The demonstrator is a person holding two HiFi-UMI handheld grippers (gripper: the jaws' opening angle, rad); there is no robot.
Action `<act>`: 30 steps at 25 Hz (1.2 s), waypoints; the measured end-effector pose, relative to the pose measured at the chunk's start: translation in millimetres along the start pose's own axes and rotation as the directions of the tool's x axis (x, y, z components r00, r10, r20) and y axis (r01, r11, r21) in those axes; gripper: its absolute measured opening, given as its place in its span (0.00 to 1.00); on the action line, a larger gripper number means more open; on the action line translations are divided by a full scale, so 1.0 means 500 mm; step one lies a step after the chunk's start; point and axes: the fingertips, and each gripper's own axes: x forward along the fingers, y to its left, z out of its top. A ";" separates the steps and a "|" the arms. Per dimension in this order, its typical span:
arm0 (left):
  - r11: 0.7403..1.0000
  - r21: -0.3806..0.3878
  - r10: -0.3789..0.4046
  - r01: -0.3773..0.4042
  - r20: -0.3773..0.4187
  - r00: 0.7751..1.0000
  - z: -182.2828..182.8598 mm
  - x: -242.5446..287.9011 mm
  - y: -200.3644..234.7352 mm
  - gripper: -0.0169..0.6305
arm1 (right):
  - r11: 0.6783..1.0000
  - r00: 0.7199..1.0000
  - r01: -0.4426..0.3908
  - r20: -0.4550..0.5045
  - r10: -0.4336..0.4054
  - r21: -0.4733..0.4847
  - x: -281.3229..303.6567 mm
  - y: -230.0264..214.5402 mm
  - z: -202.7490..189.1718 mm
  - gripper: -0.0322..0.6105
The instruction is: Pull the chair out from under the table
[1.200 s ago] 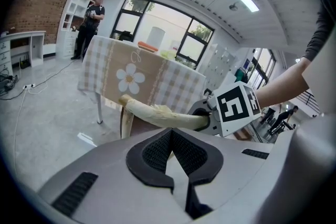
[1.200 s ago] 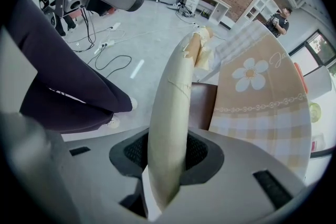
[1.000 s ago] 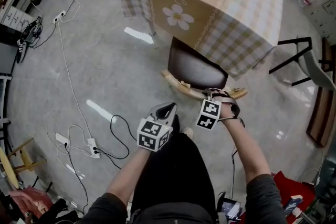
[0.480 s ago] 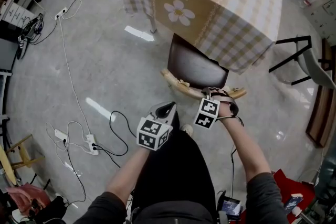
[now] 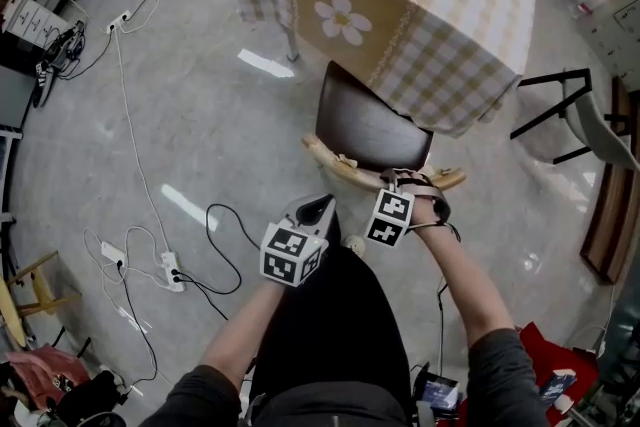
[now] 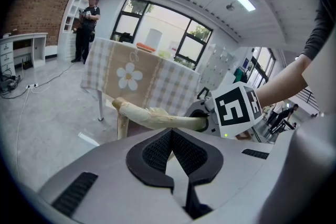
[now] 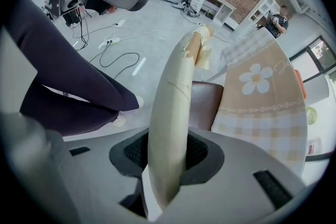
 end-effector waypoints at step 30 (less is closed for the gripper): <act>0.999 0.004 0.041 -0.041 0.026 0.999 -0.021 -0.021 -0.028 0.04 | 0.999 1.000 -0.015 -0.012 0.014 -0.043 -0.019 0.092 0.017 0.23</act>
